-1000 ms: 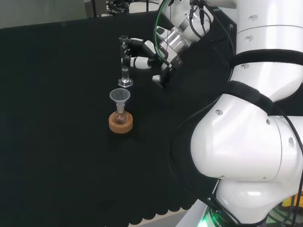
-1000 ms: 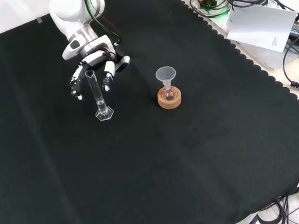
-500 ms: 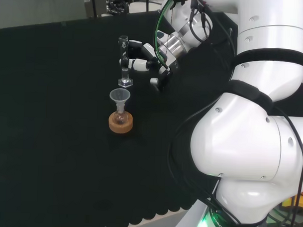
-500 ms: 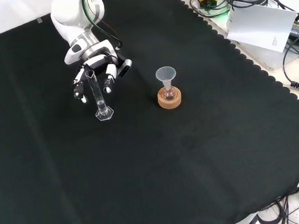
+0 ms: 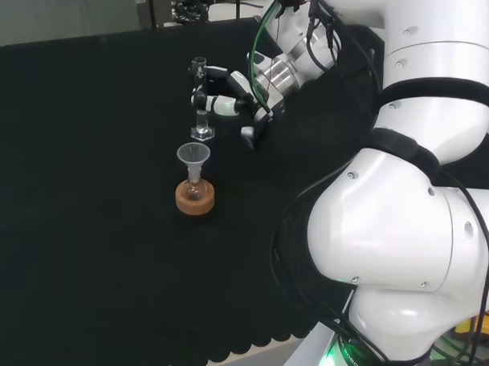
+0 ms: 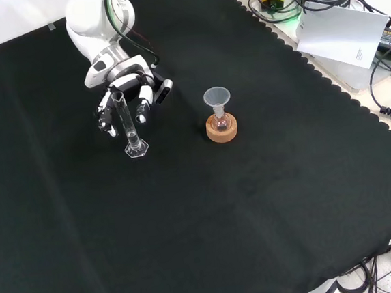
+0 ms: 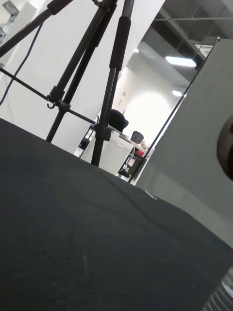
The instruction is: Pick up the graduated cylinder.
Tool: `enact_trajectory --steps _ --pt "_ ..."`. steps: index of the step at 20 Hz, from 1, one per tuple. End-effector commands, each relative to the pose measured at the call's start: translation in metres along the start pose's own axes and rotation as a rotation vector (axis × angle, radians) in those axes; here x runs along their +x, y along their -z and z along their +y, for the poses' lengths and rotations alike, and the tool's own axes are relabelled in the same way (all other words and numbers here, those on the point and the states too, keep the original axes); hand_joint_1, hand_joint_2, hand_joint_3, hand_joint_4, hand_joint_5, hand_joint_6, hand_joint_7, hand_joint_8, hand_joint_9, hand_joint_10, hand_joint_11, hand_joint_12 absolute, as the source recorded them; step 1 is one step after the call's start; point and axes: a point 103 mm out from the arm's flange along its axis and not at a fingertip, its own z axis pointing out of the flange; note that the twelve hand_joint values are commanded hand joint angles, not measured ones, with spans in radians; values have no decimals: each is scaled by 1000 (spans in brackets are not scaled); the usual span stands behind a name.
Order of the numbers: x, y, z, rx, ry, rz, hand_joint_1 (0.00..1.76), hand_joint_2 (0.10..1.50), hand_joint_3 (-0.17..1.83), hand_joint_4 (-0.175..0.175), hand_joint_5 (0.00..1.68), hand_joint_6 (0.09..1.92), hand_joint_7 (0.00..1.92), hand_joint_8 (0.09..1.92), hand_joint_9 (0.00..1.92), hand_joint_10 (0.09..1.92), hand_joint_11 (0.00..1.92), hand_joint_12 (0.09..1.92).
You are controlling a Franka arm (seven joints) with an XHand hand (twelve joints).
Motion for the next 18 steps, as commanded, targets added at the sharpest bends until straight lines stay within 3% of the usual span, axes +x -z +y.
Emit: enact_trajectory --steps 1,8,13,18 --pt "-2 -3 1 -1 9 24 1022 1005 -175 -40 638 143 501 629 803 464 675 1121" --pt "1 -1 3 -16 22 16 1041 1016 -175 -41 669 200 529 623 845 427 724 1081" --pt "1 -4 4 -19 6 -13 1118 1075 -175 -30 854 394 703 608 1075 319 993 932" --pt "-1 -5 5 -20 -12 -40 1219 1151 -175 -5 961 441 877 589 1214 193 1136 838"
